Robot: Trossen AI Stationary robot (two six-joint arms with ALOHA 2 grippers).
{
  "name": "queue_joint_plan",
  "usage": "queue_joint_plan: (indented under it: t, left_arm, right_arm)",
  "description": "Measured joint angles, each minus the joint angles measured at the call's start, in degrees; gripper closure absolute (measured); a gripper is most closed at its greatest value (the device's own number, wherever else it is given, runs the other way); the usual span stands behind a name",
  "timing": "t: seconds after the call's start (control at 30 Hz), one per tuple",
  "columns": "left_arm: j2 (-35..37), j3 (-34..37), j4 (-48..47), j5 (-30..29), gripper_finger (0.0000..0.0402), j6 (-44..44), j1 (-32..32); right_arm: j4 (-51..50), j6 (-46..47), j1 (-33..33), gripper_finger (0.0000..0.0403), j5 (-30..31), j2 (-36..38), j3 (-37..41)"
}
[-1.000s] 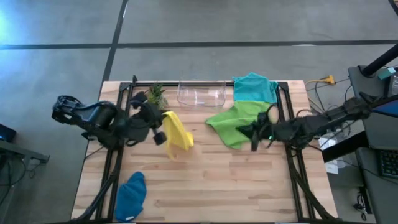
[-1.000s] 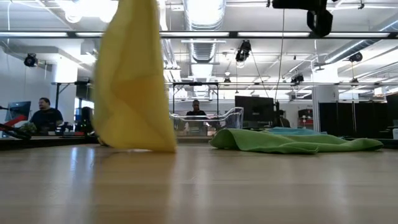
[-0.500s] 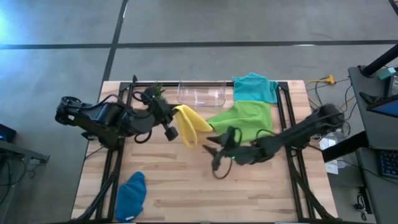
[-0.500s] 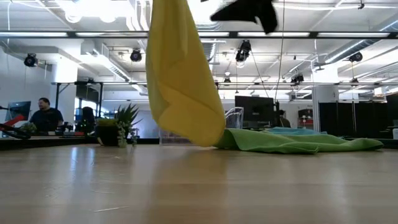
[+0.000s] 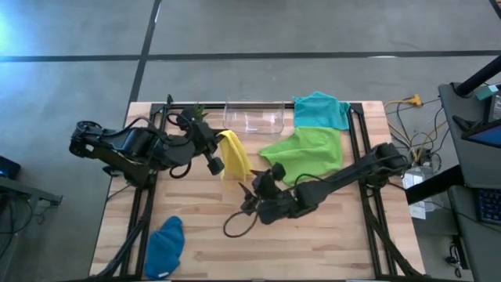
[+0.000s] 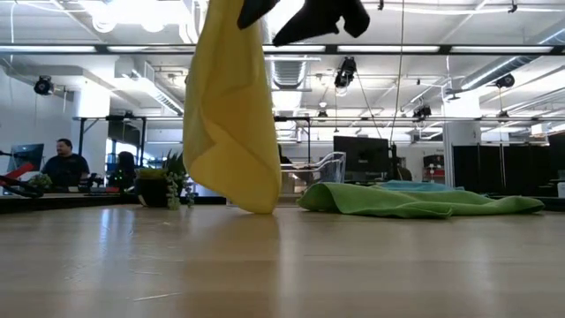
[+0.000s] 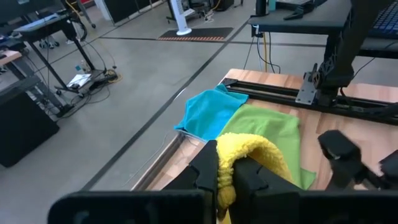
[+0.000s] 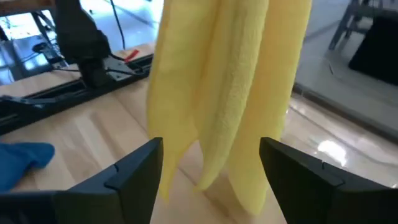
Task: Fold microfiber towels
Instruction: Fold the yellow towel
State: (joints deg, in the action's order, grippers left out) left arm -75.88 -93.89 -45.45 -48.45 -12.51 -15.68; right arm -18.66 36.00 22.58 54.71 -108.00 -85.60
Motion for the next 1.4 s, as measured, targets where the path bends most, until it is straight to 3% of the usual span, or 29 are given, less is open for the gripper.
queue_joint_plan:
  t: [0.27, 0.37, 0.5, 0.6, 0.63, 0.83, 1.07, 1.27, 1.4]
  left_arm:
    - [0.0, 0.0, 0.3, 0.0, 0.0402, 0.0, 0.0]
    - [0.0, 0.0, 0.3, 0.0, 0.0402, 0.0, 0.0]
    - [0.3, 0.1, 0.4, 0.0, 0.0402, 0.5, 0.0]
    - [0.7, 0.1, 0.4, 0.0, 0.0402, 1.2, 0.0]
    - [0.8, 0.1, 0.4, 0.0, 0.0401, 1.3, 0.0]
    - [1.9, 0.2, -0.3, 0.0, 0.0402, 3.3, 0.1]
    - [4.7, 0.3, -3.9, 0.5, 0.0402, 5.9, 0.2]
    - [4.9, 0.9, -10.6, 14.1, 0.0402, 5.6, 0.3]
    - [4.2, 2.1, -13.0, 15.0, 0.0402, 8.9, 0.5]
  right_arm:
    - [-0.7, 2.1, -1.5, 0.0166, -1.2, -3.4, -1.4]
    - [-2.9, 4.4, -2.0, 0.0193, -1.0, -3.5, -1.4]
    - [-5.0, 4.5, -2.3, 0.0278, -0.2, -2.1, -1.4]
    - [-5.1, 2.4, -3.1, 0.0365, -3.2, -1.3, -1.4]
    - [-4.8, 1.3, -3.4, 0.0377, -4.3, -1.2, -1.4]
    - [-9.2, -0.4, -3.9, 0.0393, -5.5, 0.9, -1.4]
    - [-24.3, -1.8, -4.0, 0.0394, -5.5, 11.9, -1.3]
    - [-30.0, -7.3, -5.5, 0.0394, -13.9, 25.1, -1.3]
    - [-32.6, -10.0, -7.5, 0.0394, -15.0, 31.2, -1.3]
